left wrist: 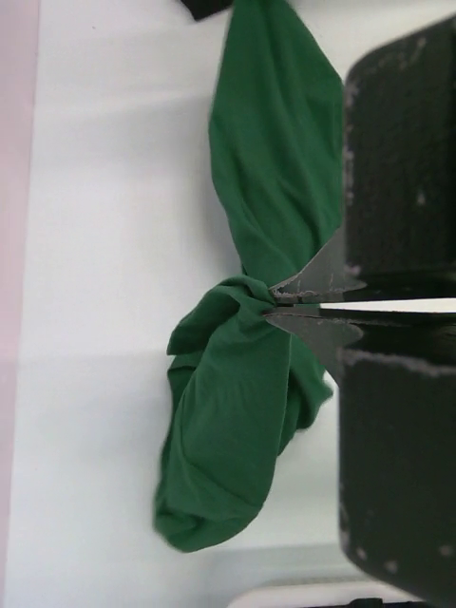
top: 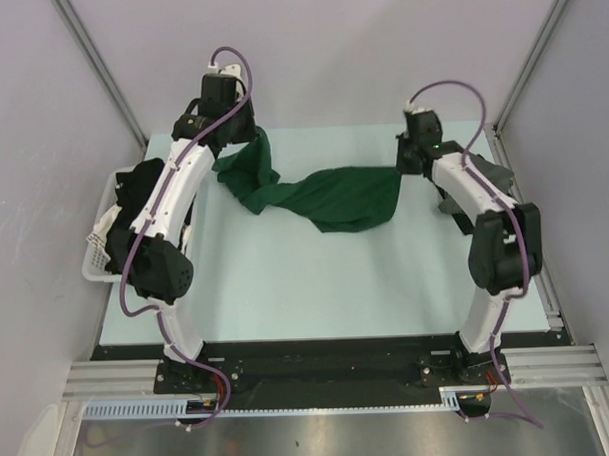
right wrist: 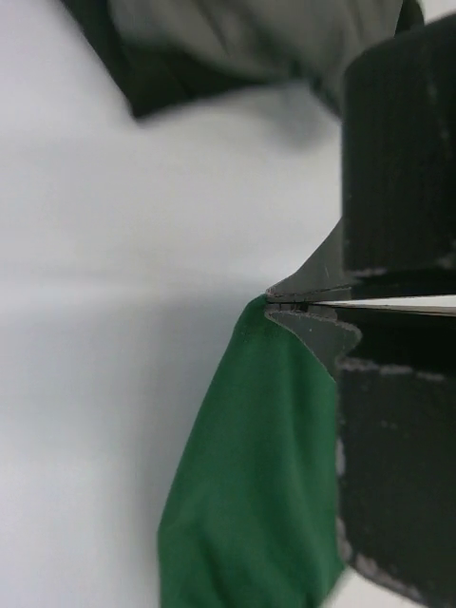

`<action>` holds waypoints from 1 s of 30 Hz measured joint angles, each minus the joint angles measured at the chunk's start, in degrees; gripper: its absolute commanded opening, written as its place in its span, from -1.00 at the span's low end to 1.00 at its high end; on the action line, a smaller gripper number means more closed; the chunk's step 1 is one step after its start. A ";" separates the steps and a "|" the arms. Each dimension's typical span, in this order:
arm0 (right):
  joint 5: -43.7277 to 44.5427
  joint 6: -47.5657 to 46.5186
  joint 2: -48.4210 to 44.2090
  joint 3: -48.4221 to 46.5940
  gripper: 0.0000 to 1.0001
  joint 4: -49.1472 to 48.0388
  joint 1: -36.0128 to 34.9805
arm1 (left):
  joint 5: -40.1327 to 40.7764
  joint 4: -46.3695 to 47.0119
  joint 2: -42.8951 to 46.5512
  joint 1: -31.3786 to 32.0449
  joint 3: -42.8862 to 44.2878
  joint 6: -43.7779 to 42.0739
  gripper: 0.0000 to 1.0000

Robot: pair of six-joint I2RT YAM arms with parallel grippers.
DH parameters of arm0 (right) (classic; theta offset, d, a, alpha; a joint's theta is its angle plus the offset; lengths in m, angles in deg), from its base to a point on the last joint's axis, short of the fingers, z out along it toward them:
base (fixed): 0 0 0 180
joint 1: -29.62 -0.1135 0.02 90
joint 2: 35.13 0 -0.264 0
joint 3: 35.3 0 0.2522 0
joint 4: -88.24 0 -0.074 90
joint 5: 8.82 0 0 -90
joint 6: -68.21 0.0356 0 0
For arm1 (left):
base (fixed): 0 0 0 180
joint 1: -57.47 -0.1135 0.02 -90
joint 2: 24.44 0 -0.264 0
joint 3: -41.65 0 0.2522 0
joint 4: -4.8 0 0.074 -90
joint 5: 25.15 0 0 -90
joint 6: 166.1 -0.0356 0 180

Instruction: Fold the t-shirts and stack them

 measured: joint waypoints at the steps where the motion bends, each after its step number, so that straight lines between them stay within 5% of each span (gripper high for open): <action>1: 0.76 -0.48 -2.49 -1.01 -1.00 -0.07 0.42 | 0.07 0.13 -0.63 -0.31 1.38 -0.04 -0.99; 11: 9.22 -5.77 -19.85 -11.67 -1.00 -3.89 1.97 | 1.60 -1.40 -0.79 -4.26 6.19 0.31 -1.00; 25: 14.40 -11.17 -22.49 -5.42 -1.00 -3.26 3.58 | 2.14 -2.16 10.01 -17.07 -1.36 1.38 -1.00; 30: 15.56 -12.24 -25.73 -5.53 -1.00 -3.34 3.58 | 2.05 -2.19 13.14 -17.07 -2.05 1.62 -1.00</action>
